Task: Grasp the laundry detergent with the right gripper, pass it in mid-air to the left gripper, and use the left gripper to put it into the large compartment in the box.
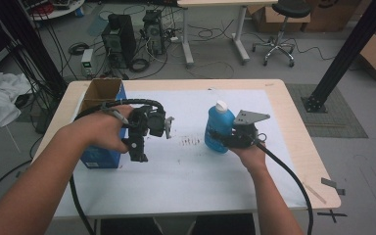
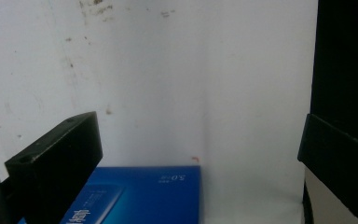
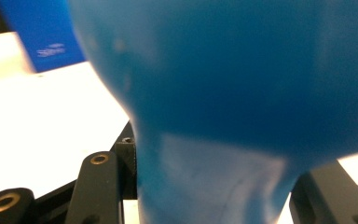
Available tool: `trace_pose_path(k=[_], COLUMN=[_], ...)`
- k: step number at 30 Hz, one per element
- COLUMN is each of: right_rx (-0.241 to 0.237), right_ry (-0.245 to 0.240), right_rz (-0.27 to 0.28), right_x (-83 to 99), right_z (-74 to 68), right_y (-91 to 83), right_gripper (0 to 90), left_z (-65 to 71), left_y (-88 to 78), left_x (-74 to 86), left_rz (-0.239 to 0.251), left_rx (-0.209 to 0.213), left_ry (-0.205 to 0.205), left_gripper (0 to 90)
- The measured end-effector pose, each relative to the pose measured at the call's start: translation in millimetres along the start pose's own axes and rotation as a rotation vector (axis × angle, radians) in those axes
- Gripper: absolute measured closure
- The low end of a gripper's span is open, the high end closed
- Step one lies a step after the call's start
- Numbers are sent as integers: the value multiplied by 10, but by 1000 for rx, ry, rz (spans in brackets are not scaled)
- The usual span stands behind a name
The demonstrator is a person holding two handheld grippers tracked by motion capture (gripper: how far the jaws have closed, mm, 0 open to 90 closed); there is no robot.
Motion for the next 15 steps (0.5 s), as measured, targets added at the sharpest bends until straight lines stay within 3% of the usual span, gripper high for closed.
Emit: trace_pose_path(k=[8,15], right_rx=[-142,-214], right_ry=[-116,-194], right_rz=[-37,-49], right_x=[-255,-386], right_z=[-202,-427], right_y=[-268,-464], right_gripper=[470,470], left_z=[-43,-76], left_y=[-55,-88], left_x=[-109,-251], left_rz=[3,8], left_rx=[-5,-5], left_ry=[8,17], left_gripper=[1,1])
Point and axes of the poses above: each handheld gripper's, and its own axes: y roughly forward along the jaws, x roughly out of its underside, z roughly to its right, the point moved 8 cm from there along y, roughly forward along the jaws, and after that the axes turned 8 degrees about -x, right-handed, at the moved point
